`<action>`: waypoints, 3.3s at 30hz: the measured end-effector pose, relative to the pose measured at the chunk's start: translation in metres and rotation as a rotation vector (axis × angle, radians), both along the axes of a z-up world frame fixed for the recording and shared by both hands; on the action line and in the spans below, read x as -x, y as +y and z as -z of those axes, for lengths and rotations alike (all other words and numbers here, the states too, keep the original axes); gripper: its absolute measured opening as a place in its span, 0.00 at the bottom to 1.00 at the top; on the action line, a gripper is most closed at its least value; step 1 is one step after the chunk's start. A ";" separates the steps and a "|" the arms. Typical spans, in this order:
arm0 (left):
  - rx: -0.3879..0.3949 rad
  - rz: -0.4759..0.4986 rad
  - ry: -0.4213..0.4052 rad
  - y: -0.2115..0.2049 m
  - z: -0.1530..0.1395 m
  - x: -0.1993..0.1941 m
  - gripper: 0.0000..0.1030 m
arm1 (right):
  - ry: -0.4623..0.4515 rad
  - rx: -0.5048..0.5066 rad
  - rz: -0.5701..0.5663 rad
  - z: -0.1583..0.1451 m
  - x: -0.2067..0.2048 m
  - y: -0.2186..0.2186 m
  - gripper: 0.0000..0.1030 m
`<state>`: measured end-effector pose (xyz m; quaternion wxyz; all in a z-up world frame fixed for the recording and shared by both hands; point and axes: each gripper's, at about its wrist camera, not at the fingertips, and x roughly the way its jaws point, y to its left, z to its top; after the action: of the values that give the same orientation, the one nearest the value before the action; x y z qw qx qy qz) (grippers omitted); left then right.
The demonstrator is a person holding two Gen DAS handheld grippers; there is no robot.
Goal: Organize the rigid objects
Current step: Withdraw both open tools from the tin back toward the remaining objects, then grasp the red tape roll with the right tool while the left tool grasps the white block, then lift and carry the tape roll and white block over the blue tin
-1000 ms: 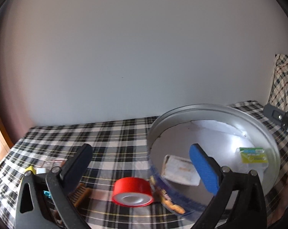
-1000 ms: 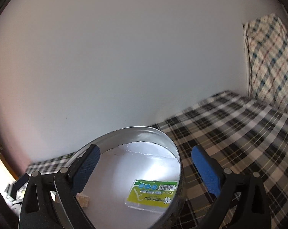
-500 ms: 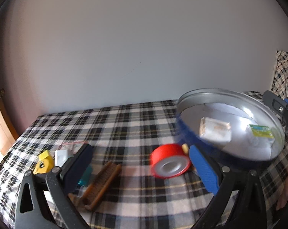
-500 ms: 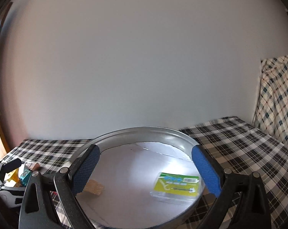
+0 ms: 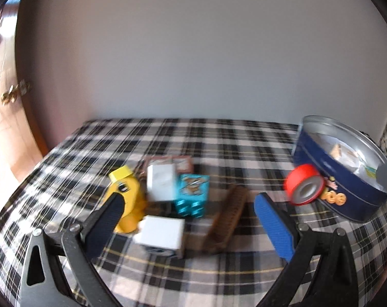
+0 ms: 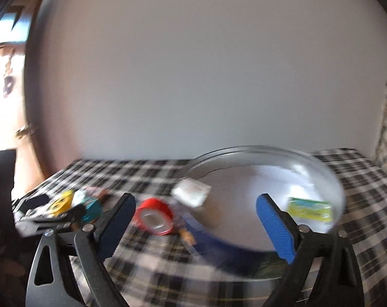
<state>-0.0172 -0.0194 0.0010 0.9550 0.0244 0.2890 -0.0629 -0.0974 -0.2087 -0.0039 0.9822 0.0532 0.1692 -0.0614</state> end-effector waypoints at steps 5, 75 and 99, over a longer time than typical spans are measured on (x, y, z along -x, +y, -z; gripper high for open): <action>0.065 -0.041 0.071 0.029 0.007 -0.009 1.00 | 0.110 -0.066 -0.094 0.012 -0.021 0.031 0.92; 0.161 0.187 0.232 0.054 0.029 -0.021 0.68 | 0.239 -0.079 -0.114 0.023 -0.089 0.059 0.58; 0.182 0.082 0.115 0.056 0.016 -0.018 0.41 | 0.061 -0.346 -0.297 -0.002 -0.062 0.028 0.58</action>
<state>0.0003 0.0368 -0.0153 0.9317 -0.0540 0.3351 -0.1290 -0.0356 -0.1804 -0.0017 0.9511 0.1937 0.2128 0.1120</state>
